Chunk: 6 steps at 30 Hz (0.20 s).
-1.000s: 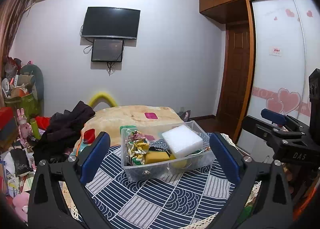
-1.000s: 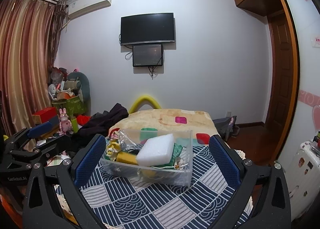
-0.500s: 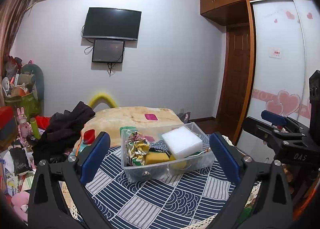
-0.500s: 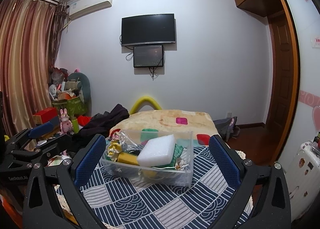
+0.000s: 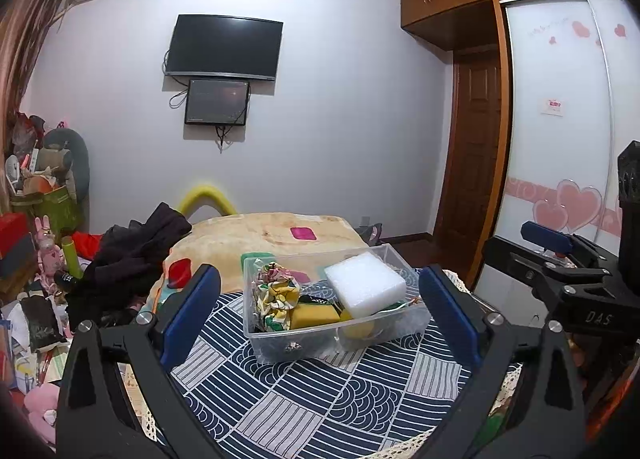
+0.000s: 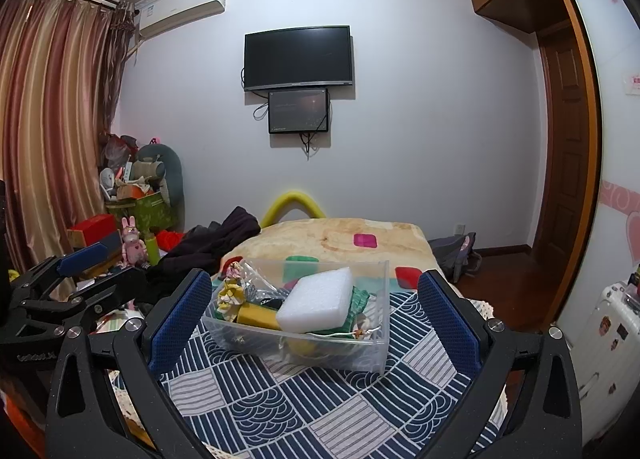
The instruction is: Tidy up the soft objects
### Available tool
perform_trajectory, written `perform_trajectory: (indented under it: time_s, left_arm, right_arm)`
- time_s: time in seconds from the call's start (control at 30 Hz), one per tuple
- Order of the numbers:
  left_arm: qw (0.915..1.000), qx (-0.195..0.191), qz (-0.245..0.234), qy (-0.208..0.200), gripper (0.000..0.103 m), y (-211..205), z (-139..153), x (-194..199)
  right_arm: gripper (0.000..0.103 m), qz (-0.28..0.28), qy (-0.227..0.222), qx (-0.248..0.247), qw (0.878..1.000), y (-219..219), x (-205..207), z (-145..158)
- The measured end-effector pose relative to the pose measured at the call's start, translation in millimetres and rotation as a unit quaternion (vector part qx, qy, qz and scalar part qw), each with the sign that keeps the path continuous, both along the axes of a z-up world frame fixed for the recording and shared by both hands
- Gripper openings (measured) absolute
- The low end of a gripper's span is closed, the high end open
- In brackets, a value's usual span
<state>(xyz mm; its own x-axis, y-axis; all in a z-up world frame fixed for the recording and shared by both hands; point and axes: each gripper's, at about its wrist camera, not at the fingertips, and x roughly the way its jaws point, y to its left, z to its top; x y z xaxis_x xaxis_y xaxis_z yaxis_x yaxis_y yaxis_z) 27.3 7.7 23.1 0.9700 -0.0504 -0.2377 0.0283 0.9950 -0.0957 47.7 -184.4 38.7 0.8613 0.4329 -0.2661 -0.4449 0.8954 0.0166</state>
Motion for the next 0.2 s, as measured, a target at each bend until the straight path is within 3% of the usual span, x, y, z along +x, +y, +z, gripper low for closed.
perform_trajectory:
  time_s: [0.2]
  left_arm:
    - [1.0, 0.001, -0.004, 0.0, 0.101, -0.7, 0.3, -1.2]
  right_arm:
    - [0.103, -0.001, 0.0, 0.001, 1.0, 0.6, -1.2, -0.7]
